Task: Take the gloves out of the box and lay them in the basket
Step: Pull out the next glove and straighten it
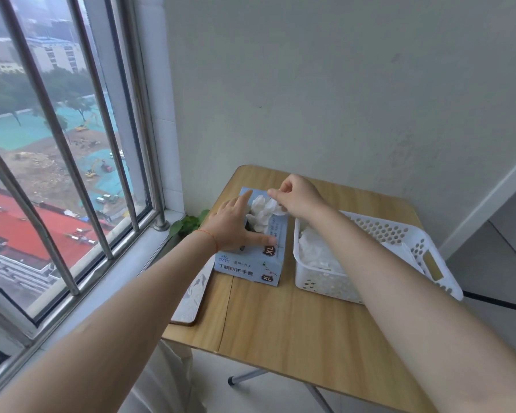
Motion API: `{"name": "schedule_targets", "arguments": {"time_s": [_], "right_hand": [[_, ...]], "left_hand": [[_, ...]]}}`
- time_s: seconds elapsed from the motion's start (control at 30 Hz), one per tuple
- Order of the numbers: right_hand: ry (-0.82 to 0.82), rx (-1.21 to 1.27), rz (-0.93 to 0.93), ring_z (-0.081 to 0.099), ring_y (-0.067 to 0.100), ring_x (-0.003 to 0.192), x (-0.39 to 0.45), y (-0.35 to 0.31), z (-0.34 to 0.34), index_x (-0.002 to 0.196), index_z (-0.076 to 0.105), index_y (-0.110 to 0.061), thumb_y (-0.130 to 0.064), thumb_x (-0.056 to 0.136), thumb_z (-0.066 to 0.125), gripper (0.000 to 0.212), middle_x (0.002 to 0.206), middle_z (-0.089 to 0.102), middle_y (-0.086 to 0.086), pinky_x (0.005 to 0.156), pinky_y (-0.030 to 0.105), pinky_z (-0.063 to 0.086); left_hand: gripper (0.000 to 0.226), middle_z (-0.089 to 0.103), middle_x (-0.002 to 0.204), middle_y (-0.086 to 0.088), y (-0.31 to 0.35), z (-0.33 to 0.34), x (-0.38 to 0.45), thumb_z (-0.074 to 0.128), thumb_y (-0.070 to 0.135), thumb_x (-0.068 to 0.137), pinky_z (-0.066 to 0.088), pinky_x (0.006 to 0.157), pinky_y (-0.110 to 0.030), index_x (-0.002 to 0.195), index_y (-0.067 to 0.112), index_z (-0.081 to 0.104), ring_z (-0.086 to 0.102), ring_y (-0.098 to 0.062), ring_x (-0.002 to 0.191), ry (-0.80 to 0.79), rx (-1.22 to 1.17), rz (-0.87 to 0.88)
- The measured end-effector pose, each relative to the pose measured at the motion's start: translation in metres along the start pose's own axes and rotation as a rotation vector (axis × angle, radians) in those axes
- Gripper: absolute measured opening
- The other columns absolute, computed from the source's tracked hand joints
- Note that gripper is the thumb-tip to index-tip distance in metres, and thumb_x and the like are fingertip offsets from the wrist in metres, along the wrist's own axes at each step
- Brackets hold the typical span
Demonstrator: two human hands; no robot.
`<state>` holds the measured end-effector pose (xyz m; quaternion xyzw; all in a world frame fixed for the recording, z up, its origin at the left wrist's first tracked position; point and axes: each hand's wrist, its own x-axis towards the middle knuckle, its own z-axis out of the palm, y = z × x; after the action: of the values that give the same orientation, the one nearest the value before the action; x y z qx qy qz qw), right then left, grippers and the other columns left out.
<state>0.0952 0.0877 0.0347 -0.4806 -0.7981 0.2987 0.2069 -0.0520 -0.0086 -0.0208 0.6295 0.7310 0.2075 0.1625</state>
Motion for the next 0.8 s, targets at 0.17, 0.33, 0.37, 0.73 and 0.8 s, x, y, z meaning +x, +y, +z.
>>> {"name": "schedule_targets", "arguments": {"time_s": [0.17,0.33,0.37,0.73,0.8], "right_hand": [[-0.176,-0.344,-0.005,0.052,0.02,0.107,-0.005,0.003,0.003,0.121,0.052,-0.018,-0.035,0.079,0.074,0.05,0.114,0.048,-0.001,0.084,0.031,0.045],[0.013,-0.7,-0.11,0.042,0.026,0.12,0.0,0.012,0.019,0.112,0.064,-0.019,-0.016,0.091,0.055,0.023,0.123,0.049,0.005,0.098,0.038,0.034],[0.036,-0.691,-0.133,0.044,0.026,0.119,-0.001,0.012,0.019,0.109,0.066,-0.02,-0.016,0.092,0.053,0.021,0.12,0.052,0.004,0.098,0.039,0.034],[0.079,-0.474,-0.267,0.055,0.02,0.094,-0.003,0.012,0.02,0.093,0.059,-0.022,-0.027,0.093,0.057,0.005,0.094,0.052,-0.005,0.084,0.034,0.035],[0.083,-0.368,-0.292,0.055,0.017,0.086,-0.006,0.008,0.017,0.085,0.059,-0.022,-0.029,0.092,0.059,0.011,0.089,0.053,-0.005,0.082,0.033,0.041]], "left_hand": [[0.118,0.03,0.156,-0.002,0.009,0.003,0.003,0.076,0.069,0.064,0.029,0.115,-0.046,0.155,0.025,0.015,0.029,-0.024,0.142,0.05,0.007,0.025],[0.135,0.026,0.159,0.0,0.001,0.014,0.0,0.077,0.076,0.053,0.03,0.115,-0.049,0.156,0.029,0.004,0.03,-0.025,0.143,0.014,-0.033,-0.01],[0.137,0.025,0.159,-0.001,0.0,0.015,0.0,0.077,0.077,0.051,0.031,0.115,-0.049,0.156,0.03,0.003,0.031,-0.026,0.142,0.022,-0.048,-0.014],[0.139,0.027,0.157,-0.002,-0.001,0.018,-0.006,0.077,0.078,0.049,0.034,0.112,-0.05,0.156,0.032,0.0,0.036,-0.026,0.139,0.076,-0.095,-0.015],[0.14,0.027,0.157,-0.002,0.0,0.018,-0.007,0.078,0.077,0.049,0.034,0.112,-0.05,0.156,0.032,-0.001,0.036,-0.025,0.139,0.082,-0.093,-0.022]]}}
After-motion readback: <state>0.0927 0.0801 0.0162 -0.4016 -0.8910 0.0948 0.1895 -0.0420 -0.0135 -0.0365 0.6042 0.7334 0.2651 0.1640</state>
